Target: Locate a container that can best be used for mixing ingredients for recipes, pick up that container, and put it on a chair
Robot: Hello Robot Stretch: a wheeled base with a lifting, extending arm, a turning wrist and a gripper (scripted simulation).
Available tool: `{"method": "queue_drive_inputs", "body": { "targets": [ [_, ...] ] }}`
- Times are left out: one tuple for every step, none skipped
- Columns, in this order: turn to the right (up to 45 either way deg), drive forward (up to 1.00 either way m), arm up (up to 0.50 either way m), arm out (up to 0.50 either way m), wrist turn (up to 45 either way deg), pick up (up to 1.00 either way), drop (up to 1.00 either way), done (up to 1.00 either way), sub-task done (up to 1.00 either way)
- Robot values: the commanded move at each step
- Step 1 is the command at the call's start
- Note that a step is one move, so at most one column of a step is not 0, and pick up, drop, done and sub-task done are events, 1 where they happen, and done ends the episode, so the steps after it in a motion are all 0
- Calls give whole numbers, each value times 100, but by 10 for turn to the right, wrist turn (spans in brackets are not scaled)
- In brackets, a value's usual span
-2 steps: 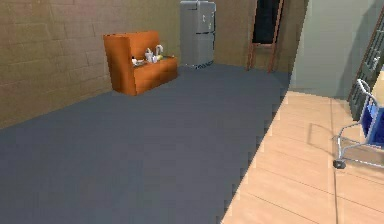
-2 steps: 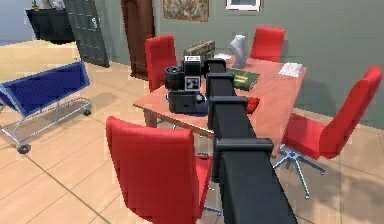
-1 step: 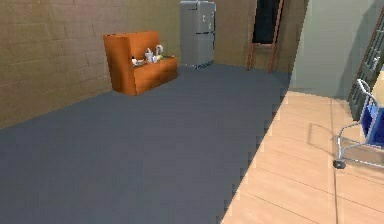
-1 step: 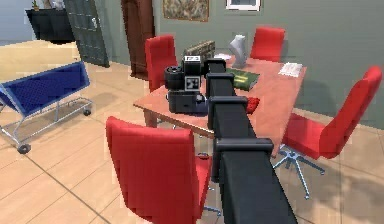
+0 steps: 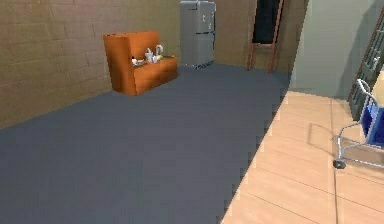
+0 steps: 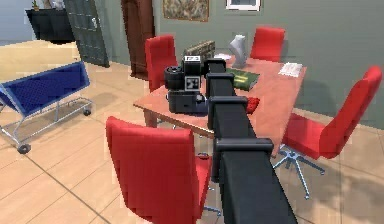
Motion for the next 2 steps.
{"method": "queue_drive_inputs", "body": {
  "targets": [
    [450,0,0,0,0,0,0,0,0],
    [300,0,0,0,0,0,0,0,0]
  ]
}}
